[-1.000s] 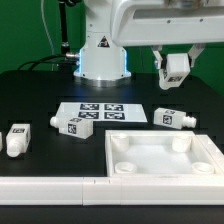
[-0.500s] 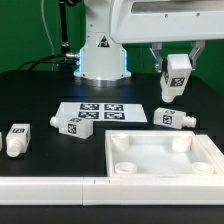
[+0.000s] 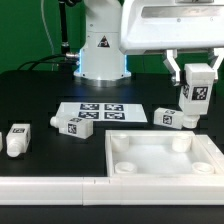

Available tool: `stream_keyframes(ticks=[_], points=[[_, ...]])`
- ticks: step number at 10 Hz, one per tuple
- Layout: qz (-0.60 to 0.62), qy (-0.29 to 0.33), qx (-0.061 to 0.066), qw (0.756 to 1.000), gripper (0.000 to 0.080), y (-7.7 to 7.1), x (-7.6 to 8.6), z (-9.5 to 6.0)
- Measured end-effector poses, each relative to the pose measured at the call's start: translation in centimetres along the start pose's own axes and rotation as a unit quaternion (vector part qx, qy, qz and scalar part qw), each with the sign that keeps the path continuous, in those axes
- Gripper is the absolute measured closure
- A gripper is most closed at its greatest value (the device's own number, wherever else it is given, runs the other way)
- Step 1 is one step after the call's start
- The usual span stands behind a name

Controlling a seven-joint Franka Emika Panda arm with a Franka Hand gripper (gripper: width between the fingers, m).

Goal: Assemble one leg

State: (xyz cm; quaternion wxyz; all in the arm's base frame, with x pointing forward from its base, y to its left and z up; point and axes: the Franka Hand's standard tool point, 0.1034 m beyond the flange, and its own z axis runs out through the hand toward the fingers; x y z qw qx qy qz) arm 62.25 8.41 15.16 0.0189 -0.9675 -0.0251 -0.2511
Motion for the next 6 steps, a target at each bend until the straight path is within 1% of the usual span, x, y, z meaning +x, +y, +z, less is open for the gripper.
stream_keyframes(ticks=[2, 3, 4, 5, 6], points=[[-0.002, 0.054, -0.006, 0.999, 0.0514, 0.3, 0.0, 0.2], [-0.003, 0.045, -0.005, 0.999, 0.0514, 0.2, -0.3, 0.5], [-0.007, 0.05, -0.006, 0.999, 0.0514, 0.0, -0.7, 1.3], [-0.008, 0.048, -0.007, 0.999, 0.0514, -0.2, -0.5, 2.5], [-0.008, 0.051, -0.006, 0.999, 0.0514, -0.5, 0.2, 3.1]])
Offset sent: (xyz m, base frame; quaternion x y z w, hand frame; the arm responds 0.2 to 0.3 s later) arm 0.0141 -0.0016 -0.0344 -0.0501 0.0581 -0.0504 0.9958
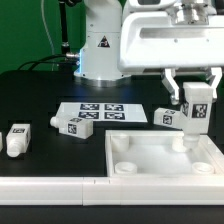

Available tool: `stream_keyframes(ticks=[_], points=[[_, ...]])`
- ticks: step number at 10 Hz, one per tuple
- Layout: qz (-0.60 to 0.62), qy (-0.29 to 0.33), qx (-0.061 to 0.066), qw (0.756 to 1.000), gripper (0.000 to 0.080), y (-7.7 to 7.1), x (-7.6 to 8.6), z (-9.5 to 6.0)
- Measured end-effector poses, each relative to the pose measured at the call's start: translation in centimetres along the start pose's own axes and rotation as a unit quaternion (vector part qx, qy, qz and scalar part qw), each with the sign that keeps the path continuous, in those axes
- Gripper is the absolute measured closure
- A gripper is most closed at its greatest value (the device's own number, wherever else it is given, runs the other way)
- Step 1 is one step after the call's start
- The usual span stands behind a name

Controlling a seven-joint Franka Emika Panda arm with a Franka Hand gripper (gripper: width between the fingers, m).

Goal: Assemble one leg

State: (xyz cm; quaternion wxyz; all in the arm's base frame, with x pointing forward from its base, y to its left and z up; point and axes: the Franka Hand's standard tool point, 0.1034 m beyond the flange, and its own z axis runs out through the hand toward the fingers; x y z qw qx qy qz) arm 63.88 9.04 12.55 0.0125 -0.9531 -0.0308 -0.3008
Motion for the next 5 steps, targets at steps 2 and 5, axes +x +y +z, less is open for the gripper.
stream_keyframes(ticks=[2, 5], points=[[0.004, -0.003, 0.001, 1.0, 0.0514, -0.8, -0.7, 1.2], [0.002, -0.013, 0.002, 1.0, 0.0514, -1.7, -2.3, 2.4]])
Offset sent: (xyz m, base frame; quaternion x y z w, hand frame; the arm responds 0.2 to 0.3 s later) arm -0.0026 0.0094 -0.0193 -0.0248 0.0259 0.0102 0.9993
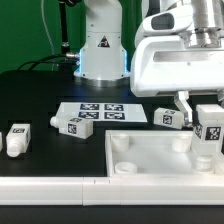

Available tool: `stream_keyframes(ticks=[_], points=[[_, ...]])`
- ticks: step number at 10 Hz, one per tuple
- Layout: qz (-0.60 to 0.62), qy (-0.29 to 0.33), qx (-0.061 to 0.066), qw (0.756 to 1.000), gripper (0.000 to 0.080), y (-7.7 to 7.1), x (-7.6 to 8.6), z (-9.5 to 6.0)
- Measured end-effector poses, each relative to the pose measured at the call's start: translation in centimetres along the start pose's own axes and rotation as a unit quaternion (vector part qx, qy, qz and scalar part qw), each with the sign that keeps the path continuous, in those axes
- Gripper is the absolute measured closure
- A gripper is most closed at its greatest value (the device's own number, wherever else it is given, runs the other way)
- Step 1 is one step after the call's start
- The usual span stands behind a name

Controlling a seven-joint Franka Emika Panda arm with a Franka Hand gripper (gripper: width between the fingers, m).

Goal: Assemble one leg

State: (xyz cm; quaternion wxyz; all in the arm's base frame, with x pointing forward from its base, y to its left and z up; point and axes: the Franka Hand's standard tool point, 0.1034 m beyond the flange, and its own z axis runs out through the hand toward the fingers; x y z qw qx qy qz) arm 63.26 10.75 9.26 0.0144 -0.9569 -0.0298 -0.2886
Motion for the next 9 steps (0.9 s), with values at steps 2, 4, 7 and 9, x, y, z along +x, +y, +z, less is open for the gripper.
stream_keyframes(ticks=[2, 4, 7, 9], points=[[-0.001, -0.001, 0.001, 1.0, 0.0514, -0.2, -0.1, 0.0], [-0.002, -0.003, 0.001, 1.0, 0.0514, -0.3, -0.4, -0.2], [-0.005, -0.009, 0.001, 1.0, 0.0514, -0.6, -1.4, 0.6], [-0.005, -0.012, 0.0, 1.0, 0.0514, -0.6, -1.8, 0.9]])
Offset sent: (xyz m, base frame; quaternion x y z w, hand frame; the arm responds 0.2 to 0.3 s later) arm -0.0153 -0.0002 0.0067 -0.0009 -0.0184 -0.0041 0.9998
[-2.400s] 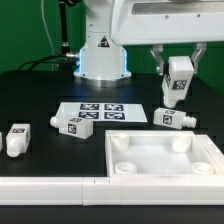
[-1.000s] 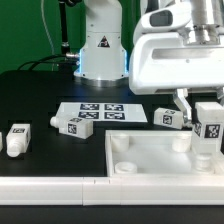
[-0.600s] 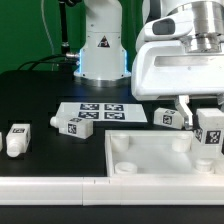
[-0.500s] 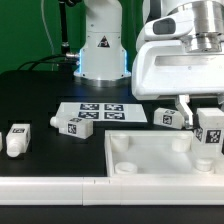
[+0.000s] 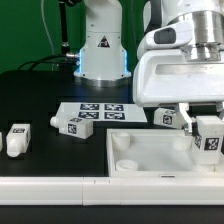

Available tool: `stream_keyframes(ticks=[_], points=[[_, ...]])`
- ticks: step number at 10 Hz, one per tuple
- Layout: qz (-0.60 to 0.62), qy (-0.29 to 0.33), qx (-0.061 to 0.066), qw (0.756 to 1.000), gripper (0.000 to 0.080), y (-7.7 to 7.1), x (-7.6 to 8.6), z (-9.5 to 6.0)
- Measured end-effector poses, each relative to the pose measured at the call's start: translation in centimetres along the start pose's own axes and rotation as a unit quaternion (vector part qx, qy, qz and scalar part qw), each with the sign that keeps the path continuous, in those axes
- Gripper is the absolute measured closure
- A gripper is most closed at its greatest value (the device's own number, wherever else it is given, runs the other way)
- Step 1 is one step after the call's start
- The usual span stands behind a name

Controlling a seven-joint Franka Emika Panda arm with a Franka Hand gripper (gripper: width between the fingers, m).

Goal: Assemble one leg

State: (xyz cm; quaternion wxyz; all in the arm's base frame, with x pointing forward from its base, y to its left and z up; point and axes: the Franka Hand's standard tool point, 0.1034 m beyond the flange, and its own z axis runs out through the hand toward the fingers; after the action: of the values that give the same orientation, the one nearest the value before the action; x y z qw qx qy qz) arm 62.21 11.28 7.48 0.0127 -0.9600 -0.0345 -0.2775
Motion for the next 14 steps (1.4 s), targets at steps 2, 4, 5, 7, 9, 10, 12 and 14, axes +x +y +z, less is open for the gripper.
stream_keyframes(ticks=[2, 4, 5, 7, 9, 10, 12, 14], points=[[0.002, 0.015, -0.002, 1.0, 0.0514, 0.0, 0.1, 0.1], [0.003, 0.016, -0.003, 1.0, 0.0514, 0.3, 0.2, 0.0], [0.003, 0.016, -0.003, 1.0, 0.0514, 0.3, 0.2, 0.0], [0.004, 0.002, -0.002, 1.0, 0.034, 0.2, 0.1, 0.1], [0.013, -0.045, 0.003, 0.999, 0.0218, 1.0, 1.2, -0.8], [0.016, -0.1, 0.011, 0.995, 0.0164, 0.4, 1.8, -0.7], [0.026, -0.164, 0.016, 0.986, 0.0154, 0.5, 2.3, -0.5], [0.031, -0.212, 0.018, 0.976, 0.0151, -0.2, 2.8, 0.2]])
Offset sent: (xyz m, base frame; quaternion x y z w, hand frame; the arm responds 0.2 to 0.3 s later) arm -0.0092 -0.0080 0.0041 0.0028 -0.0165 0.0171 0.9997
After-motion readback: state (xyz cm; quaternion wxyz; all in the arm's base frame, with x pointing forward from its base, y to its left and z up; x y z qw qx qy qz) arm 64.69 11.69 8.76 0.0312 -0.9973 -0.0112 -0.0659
